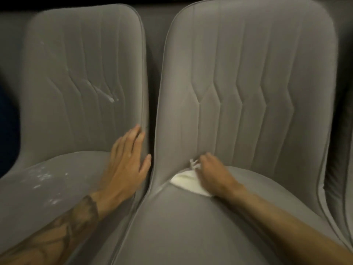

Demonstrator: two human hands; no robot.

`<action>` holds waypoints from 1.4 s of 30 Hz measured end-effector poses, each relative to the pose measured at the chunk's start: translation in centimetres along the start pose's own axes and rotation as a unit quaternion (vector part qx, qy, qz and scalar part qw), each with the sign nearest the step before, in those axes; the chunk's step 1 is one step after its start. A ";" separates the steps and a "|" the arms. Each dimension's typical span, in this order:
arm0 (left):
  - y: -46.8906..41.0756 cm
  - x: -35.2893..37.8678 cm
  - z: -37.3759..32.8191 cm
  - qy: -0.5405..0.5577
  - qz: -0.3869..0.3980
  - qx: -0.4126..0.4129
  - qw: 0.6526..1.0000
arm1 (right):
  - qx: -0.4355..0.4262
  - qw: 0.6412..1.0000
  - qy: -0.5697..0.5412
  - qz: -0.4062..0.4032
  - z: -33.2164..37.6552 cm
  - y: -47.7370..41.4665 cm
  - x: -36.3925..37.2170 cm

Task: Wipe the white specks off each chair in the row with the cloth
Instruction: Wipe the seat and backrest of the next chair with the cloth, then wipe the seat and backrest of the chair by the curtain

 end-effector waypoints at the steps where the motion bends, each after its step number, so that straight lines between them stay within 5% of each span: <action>1: 1.4 -0.2 -0.2 -0.005 0.030 -0.006 1.000 | 0.044 0.999 0.016 0.000 -1.2 -0.2 -0.2; 4: 4.4 -1.1 -0.6 -0.009 0.103 -0.026 0.994 | 0.091 0.995 0.036 -0.028 1.0 0.0 -1.5; 8: 5.4 -1.8 -0.2 0.020 0.141 -0.026 0.989 | 0.000 0.996 -0.051 -0.075 10.1 2.0 -0.8; 13: 5.9 -2.0 2.0 0.061 0.172 0.006 0.983 | -0.048 0.994 -0.101 0.003 14.6 5.9 -0.9; 21: 6.4 -3.7 6.6 0.131 0.218 0.048 0.966 | 0.227 0.974 -0.004 -0.011 15.2 2.6 0.3; 25: 6.2 -3.6 9.6 0.160 0.238 0.049 0.957 | 0.197 0.980 -0.023 -0.030 21.0 5.8 0.0; 29: 6.3 -3.6 11.0 0.176 0.265 0.047 0.947 | 0.123 0.991 -0.048 0.033 24.7 9.3 -1.6; 31: 6.5 -3.9 11.8 0.175 0.273 0.062 0.944 | 0.155 0.986 -0.045 0.042 24.5 9.1 -2.1; 36: 7.4 -5.5 14.2 0.176 0.264 0.101 0.943 | 0.319 0.945 0.015 -0.078 28.4 6.7 0.6; 42: 7.9 -7.4 20.9 0.153 0.270 0.087 0.947 | 0.267 0.960 0.021 -0.079 36.7 2.8 5.9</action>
Point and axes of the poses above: each hand's wrist, its own y-axis away from the middle knuckle, its own x-axis out of the palm, z = x × y, the point moved 1 cm from there along -y, towards the middle knuckle, and after that the axes turned 7 degrees about -z, right-handed, at the moved point
